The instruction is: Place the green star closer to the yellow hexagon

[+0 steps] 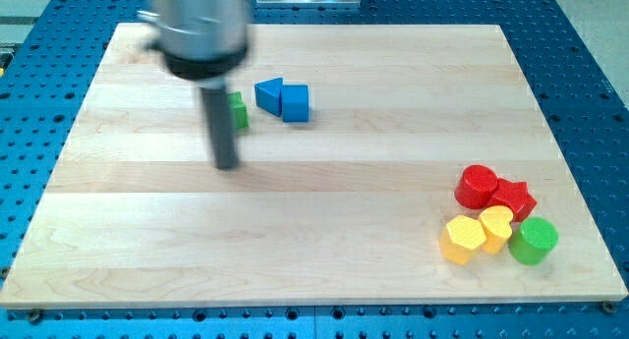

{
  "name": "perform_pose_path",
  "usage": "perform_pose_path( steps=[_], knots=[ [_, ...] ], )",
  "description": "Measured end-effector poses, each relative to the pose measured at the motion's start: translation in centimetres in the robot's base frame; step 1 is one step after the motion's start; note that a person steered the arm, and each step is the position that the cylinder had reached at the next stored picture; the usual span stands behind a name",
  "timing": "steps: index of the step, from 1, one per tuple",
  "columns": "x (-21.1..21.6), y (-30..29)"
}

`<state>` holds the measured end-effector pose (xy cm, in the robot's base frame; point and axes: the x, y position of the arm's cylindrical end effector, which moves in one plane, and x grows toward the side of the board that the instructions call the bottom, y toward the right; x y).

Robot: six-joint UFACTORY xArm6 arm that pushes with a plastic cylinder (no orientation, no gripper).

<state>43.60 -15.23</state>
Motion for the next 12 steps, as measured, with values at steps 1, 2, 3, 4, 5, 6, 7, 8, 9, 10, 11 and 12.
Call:
perform_pose_path(
  steps=[1, 2, 3, 4, 5, 6, 7, 8, 9, 10, 11, 12],
  knots=[
    [-6.2, -6.3],
    [-8.4, -1.1],
    [-3.3, 7.0],
    [2.8, 14.8],
    [6.4, 21.5],
    [4.9, 13.2],
    [2.3, 18.8],
    [3.4, 25.8],
    [0.9, 26.5],
    [1.5, 28.3],
    [6.9, 27.4],
    [6.6, 26.6]
  ],
)
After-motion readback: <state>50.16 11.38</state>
